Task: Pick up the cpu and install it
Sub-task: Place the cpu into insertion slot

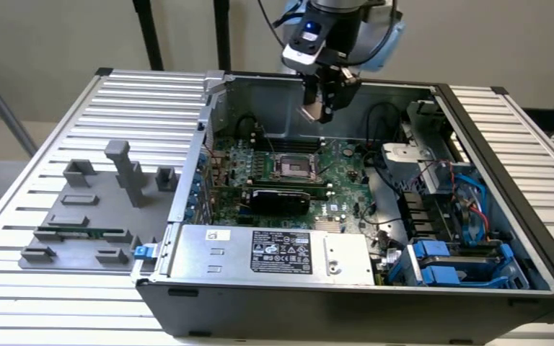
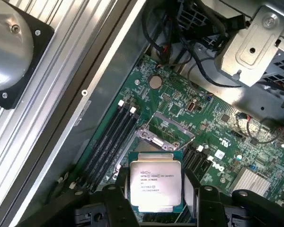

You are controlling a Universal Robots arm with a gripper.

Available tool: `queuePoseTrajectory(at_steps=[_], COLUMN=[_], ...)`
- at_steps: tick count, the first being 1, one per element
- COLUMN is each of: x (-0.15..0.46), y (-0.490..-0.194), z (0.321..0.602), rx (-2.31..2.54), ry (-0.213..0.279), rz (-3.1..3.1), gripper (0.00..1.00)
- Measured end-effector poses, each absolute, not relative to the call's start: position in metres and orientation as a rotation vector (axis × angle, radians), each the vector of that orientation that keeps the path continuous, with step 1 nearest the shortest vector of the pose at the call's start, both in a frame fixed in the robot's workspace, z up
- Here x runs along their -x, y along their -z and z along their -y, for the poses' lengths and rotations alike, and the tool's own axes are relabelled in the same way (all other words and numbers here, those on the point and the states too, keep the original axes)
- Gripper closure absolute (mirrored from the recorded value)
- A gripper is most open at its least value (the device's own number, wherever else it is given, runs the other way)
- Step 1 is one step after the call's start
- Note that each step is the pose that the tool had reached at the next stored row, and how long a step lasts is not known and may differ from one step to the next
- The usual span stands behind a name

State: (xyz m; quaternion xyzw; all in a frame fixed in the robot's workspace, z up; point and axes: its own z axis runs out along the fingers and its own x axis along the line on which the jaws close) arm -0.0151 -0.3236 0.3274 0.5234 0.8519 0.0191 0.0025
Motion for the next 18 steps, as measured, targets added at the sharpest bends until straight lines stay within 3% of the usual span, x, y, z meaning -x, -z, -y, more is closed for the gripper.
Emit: queuePoseTrajectory(at_steps=[18], x=[0.0151], y=[-0.3257], z=[0.3237], rx=[-2.026], ry=[-0.058], rz=[-2.386], gripper=[0.45])
